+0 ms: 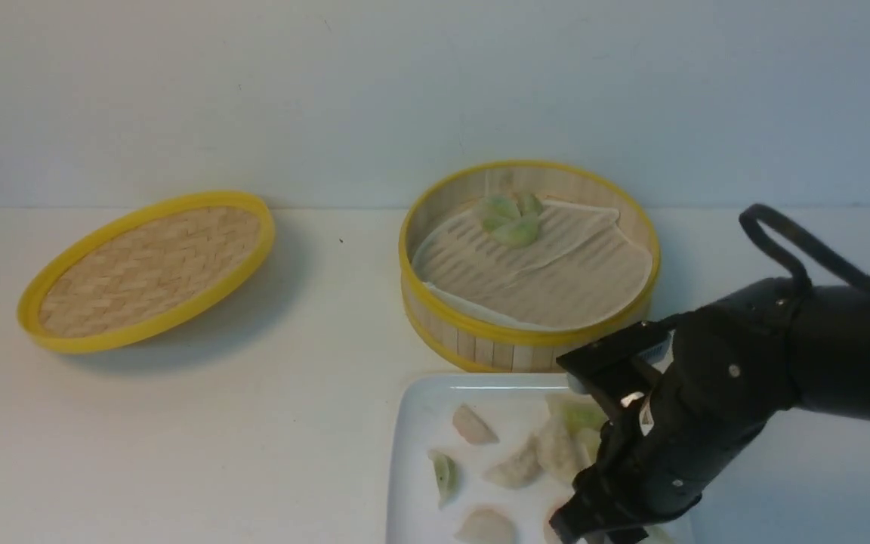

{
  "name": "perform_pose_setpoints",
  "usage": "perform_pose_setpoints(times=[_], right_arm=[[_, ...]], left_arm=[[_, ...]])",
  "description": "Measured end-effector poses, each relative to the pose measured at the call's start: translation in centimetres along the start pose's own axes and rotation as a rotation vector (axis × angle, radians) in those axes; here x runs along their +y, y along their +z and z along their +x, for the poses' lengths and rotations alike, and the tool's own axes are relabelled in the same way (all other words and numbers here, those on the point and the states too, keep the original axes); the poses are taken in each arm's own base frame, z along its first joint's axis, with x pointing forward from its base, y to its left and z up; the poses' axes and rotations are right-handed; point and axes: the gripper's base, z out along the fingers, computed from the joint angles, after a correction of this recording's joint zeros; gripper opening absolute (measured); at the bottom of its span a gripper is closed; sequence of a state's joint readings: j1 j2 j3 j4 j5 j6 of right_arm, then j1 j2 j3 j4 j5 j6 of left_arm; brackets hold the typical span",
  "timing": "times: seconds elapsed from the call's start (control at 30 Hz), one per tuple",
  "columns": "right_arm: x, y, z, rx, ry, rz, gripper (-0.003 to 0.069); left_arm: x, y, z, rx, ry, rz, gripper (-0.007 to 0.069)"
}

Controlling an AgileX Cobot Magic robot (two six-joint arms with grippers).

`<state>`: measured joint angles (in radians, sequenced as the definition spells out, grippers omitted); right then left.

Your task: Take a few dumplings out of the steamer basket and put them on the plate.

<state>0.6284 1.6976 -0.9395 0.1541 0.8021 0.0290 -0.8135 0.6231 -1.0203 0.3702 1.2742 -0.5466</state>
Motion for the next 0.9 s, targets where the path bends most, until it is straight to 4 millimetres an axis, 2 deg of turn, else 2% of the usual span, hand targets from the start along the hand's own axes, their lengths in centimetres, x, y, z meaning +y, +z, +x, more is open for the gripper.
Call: perform_pose_setpoints(times=[0.13, 0.2, 0.27, 0.33, 0.4, 0.47, 0.5, 0.53, 0.57, 0.6, 0.63, 0.67, 0.73, 0.77, 0.83, 0.87, 0.9], right_arm=[[0.0, 0.0, -0.3, 0.004, 0.019, 0.000, 0.0442], [0.2, -0.5, -0.5, 0.021, 0.018, -0.001, 0.0484], [0.4, -1.4, -1.1, 0.023, 0.012, -0.004, 0.0495], [0.5, -3.6, -1.7, 0.007, -0.010, 0.003, 0.0461], [0.6, -6.4, -2.1, -0.061, -0.043, 0.028, 0.0396], [0.5, -10.0, -2.3, -0.161, -0.061, 0.058, 0.0309], [0.5, -12.7, -1.9, -0.237, -0.068, 0.079, 0.0254], [0.4, -13.8, -1.8, -0.267, -0.070, 0.092, 0.0221], [0.3, -17.1, -0.8, -0.371, -0.069, 0.109, 0.0154], [0.2, -18.6, -0.3, -0.422, -0.065, 0.117, 0.0121], [0.0, -21.6, 1.2, -0.525, -0.058, 0.132, 0.0055], [-0.1, -23.0, 2.1, -0.579, -0.052, 0.138, 0.0036], [-0.6, -27.7, 6.0, -0.787, -0.027, 0.158, 0.0000], [-0.8, -29.3, 7.7, -0.866, -0.012, 0.152, -0.0005], [-1.4, -32.3, 12.6, -1.076, 0.026, 0.133, -0.0012], [-1.6, -33.3, 15.1, -1.169, 0.044, 0.108, -0.0013], [-1.8, -33.4, 16.5, -1.220, 0.049, 0.096, -0.0013]], left_arm=[[0.0, 0.0, 0.0, 0.001, 0.000, 0.000, -0.0006], [0.0, 0.0, 0.0, 0.000, 0.000, 0.000, -0.0006], [0.0, 0.0, 0.0, 0.000, 0.000, 0.000, -0.0006], [0.0, 0.0, 0.0, 0.000, 0.002, 0.000, -0.0006], [0.0, 0.0, 0.0, -0.002, 0.008, 0.001, -0.0006], [0.0, 0.0, -0.2, -0.019, 0.015, 0.005, -0.0006], [-0.1, 0.0, -0.3, -0.038, 0.023, 0.008, -0.0006], [-0.1, 0.0, -0.4, -0.047, 0.026, 0.011, -0.0006], [-0.1, 0.0, -0.6, -0.062, 0.034, 0.015, -0.0006], [-0.2, 0.0, -0.6, -0.070, 0.035, 0.017, -0.0006], [-0.2, 0.0, -0.8, -0.084, 0.037, 0.025, -0.0006], [-0.3, 0.0, -0.8, -0.093, 0.039, 0.030, -0.0006], [-0.4, -0.1, -1.1, -0.117, 0.042, 0.044, -0.0006], [-0.5, -0.1, -1.1, -0.124, 0.043, 0.048, -0.0006], [-0.6, -0.1, -1.4, -0.155, 0.044, 0.064, -0.0006], [-0.7, -0.1, -1.5, -0.168, 0.045, 0.069, -0.0006], [-0.7, -0.2, -1.6, -0.179, 0.046, 0.072, -0.0006]])
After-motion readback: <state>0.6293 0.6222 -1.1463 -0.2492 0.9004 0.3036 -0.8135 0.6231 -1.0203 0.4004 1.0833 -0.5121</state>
